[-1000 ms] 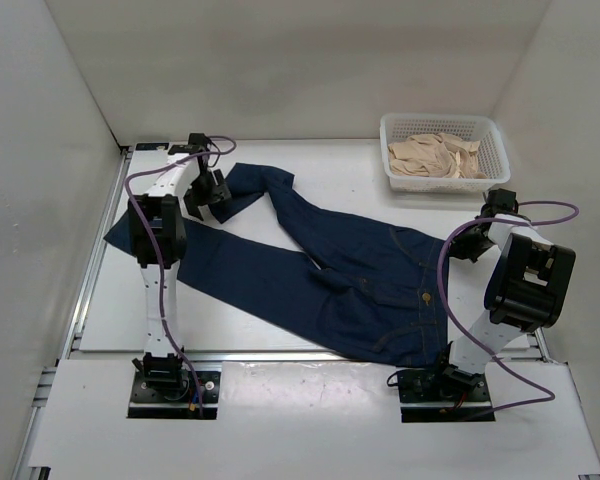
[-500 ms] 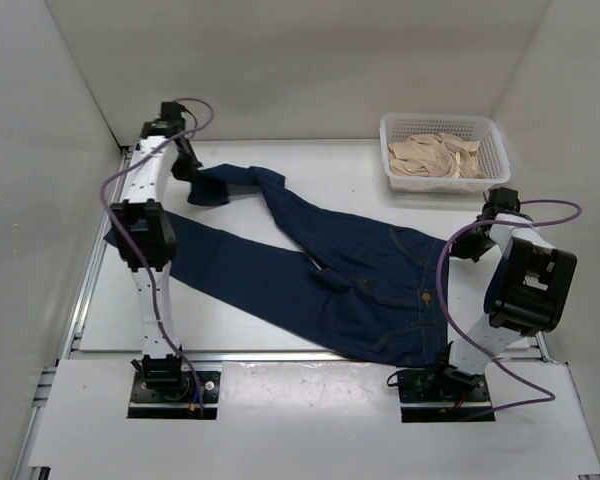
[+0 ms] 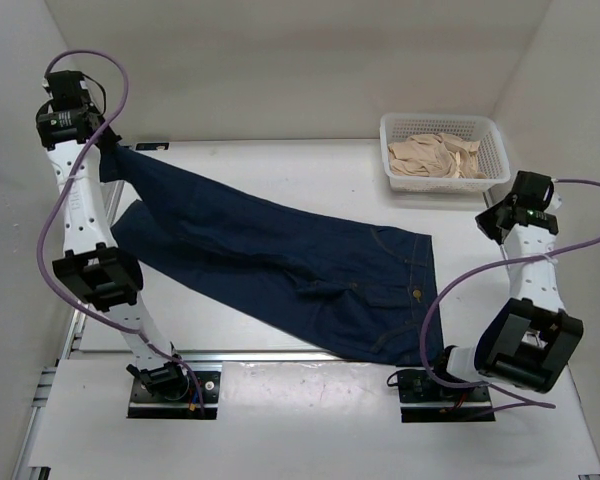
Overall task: Fold and stack the trousers
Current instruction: Flatten the trousers out
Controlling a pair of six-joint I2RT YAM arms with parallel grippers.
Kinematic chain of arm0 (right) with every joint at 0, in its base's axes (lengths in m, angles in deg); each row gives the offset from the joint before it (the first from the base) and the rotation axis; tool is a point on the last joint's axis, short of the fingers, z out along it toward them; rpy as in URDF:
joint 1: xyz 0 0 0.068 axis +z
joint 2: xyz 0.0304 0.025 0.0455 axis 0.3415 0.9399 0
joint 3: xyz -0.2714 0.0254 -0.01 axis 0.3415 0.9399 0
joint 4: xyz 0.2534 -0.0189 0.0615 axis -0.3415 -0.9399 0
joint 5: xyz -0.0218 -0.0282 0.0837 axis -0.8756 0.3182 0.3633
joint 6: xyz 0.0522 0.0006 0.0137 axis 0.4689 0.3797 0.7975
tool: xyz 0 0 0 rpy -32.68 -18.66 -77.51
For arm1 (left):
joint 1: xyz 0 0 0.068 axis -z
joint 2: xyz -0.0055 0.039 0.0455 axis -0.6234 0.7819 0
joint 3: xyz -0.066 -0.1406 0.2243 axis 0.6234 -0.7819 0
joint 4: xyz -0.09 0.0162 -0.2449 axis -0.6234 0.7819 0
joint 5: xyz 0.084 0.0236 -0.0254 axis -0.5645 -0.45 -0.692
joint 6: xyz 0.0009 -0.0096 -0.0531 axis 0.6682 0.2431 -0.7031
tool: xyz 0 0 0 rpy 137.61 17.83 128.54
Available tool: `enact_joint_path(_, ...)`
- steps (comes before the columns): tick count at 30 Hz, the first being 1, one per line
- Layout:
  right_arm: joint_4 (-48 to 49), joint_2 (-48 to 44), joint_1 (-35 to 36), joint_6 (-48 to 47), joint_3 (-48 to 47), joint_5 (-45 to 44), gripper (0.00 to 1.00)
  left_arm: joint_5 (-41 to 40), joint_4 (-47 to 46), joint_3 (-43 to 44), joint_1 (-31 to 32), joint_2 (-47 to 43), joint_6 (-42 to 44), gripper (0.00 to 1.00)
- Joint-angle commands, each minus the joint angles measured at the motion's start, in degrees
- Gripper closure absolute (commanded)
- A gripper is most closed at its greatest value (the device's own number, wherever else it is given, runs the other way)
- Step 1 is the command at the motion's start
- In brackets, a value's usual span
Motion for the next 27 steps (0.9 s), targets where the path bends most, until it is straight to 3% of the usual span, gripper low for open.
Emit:
enact_joint_path(1,-0.64,0.74,2.23,-1.32,-3.08,2.56,1.0,1.23,1.7,-1.82,-0.18,-1.0,1.57,0.9)
enact_joint_path(4,-1.77,8.18,6.89,-8.69,-5.98,8.95,0.97,2.55,1.7,-1.82,-0.18,0.84,1.57,0.9)
enact_joint_path(5,-2.73,10.39,8.03,-11.41,-8.08,9.6,0.8,3.25,1.7,-1.3,-0.18,1.46,1.57,0.9)
enact_joint_path(10,-4.41,20.41,11.21,-13.02,-9.07,7.5,0.45,4.58,1.7,2.48,0.43,5.33,1.57,0.9)
enact_joint_path(11,-3.63,21.39,11.21,-12.5,-9.07,6.97,0.43,4.58,2.22,3.09,0.44,6.03,1.57,0.9)
enact_joint_path(14,-3.1,24.91,11.21,-12.49,-9.07,5.13,0.27,4.58,2.22,4.51,0.44,6.56,1.57,0.9)
enact_joint_path(18,-3.1,31.66,11.73,-13.54,-11.87,5.12,0.2,5.19,2.22,5.03,0.96,7.62,1.04,0.9)
enact_joint_path(21,-2.57,35.88,12.35,-13.55,-13.54,5.65,0.23,5.8,2.22,5.03,0.96,8.23,1.04,0.9)
enact_joint_path(23,-2.57,36.69,12.87,-13.55,-14.25,4.6,0.34,5.81,2.22,5.03,0.96,8.23,1.04,0.9)
enact_joint_path(27,-2.57,36.08,12.88,-12.94,-14.78,1.19,0.93,6.33,2.22,6.17,0.96,8.23,1.04,0.9)
